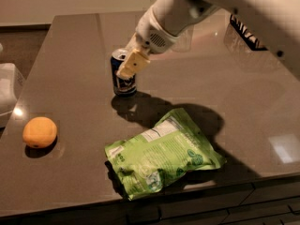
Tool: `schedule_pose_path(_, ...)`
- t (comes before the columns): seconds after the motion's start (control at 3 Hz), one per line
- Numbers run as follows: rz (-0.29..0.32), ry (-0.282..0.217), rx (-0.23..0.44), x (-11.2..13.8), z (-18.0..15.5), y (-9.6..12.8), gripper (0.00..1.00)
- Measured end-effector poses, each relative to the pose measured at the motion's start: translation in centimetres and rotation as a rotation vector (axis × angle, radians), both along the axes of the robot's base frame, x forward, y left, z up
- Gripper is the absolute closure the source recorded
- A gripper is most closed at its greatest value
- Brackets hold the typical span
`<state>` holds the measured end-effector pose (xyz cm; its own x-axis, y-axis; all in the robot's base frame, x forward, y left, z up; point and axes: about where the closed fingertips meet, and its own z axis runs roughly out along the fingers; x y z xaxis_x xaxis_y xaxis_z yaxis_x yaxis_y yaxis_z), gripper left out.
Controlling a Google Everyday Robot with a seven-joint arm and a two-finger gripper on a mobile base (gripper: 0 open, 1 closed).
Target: Move pepsi can near green rice chip bag
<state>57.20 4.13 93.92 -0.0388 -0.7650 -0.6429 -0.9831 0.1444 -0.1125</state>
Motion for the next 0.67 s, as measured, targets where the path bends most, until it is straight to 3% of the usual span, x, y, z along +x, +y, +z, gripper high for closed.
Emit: schedule_pose_path(0.67,0.041,0.006,0.002,-5.4,-0.1,-3.7,1.0)
